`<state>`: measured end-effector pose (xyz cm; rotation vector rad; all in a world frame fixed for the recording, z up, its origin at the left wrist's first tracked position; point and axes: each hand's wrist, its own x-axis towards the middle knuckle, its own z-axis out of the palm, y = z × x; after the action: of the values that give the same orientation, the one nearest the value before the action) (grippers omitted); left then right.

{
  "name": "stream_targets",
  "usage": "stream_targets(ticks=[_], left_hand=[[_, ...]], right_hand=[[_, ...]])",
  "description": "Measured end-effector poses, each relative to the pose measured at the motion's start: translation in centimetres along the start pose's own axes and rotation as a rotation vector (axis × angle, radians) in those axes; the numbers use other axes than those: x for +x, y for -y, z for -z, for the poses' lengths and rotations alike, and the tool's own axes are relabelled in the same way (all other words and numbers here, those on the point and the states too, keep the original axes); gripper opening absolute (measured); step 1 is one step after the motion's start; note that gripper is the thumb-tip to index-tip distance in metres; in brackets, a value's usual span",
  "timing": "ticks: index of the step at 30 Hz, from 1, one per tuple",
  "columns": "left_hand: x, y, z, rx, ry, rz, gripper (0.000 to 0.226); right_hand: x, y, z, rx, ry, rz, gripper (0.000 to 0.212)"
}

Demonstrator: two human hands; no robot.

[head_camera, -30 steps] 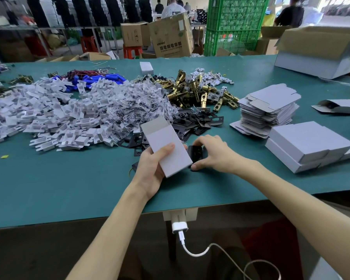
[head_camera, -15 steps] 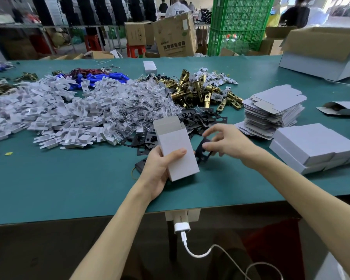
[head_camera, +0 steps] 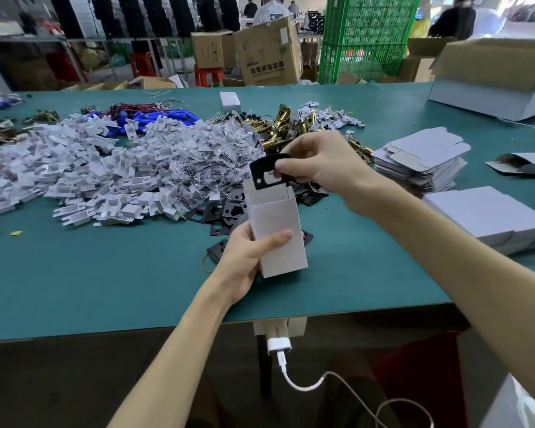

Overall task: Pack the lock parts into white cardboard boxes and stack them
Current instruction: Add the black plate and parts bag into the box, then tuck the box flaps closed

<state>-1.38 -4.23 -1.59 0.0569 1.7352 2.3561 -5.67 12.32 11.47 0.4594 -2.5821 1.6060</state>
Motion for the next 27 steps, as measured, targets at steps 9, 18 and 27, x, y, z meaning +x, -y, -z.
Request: stream_targets(ticks=[9,18,27], left_hand=[[0.0,0.1,-0.1,-0.012,0.002,0.006,0.053],[-0.1,-0.1,-0.3,-0.001,0.037,0.001,0.052],[-0.4,-0.5,-0.4,0.012,0.031,0.011,0.051]], right_hand=[[0.6,1.0,-1.0,-0.591,0.236,0.150,0.022],[0.9,1.1,-1.2,-0.722,0.359,0.194,0.015],[0.6,0.7,-2.1,-0.821,0.566,0.186,0.040]])
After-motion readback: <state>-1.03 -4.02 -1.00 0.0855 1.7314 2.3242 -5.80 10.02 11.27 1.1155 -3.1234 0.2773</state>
